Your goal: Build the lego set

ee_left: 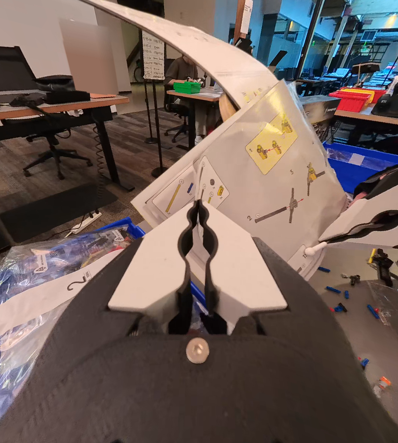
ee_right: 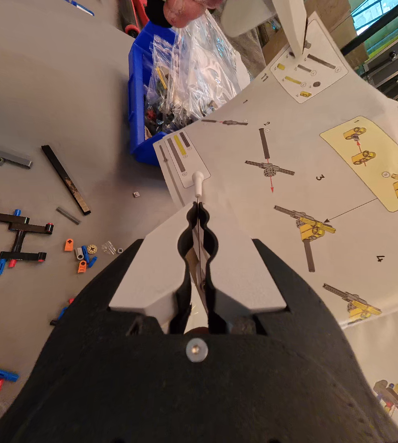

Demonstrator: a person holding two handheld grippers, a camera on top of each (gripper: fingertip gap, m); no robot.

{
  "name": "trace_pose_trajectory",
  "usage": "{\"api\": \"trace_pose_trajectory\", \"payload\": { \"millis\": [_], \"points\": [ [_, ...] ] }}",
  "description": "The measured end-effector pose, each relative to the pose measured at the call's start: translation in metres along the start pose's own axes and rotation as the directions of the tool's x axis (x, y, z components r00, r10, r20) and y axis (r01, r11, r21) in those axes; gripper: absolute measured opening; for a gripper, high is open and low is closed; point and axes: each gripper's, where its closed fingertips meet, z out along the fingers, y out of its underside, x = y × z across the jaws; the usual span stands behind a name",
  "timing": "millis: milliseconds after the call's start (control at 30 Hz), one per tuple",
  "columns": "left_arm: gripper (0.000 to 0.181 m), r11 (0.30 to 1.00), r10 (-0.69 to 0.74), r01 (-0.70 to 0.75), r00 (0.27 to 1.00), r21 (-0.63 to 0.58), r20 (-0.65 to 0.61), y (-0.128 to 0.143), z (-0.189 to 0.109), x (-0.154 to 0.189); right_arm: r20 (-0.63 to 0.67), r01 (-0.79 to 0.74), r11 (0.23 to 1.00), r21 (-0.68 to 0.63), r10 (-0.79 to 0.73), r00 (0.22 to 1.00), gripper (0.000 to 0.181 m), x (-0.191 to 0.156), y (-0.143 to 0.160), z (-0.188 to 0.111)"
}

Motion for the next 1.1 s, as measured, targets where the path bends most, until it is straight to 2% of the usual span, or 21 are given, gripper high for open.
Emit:
{"api": "trace_pose_trajectory", "payload": {
  "millis": [200,600,1100],
  "points": [
    [0.0,1.0,0.004,-0.004,1.0,0.004,0.001,-0.01,-0.007,0.002,0.002,0.008,1.0,0.028,-0.008,1.0,0.0,0.0,-0.001,0.0],
    [0.0,1.0,-0.002,0.003,0.999,-0.017,0.032,-0.017,-0.006,-0.004,0.083,0.087,0.994,0.067,-0.092,0.992,0.0,-0.011,0.001,0.0],
    [0.0,1.0,-0.002,0.002,1.0,-0.006,0.017,-0.028,-0.007,-0.001,0.094,0.107,0.991,0.086,-0.115,0.989,0.0,-0.014,0.002,-0.001]
  ]
}}
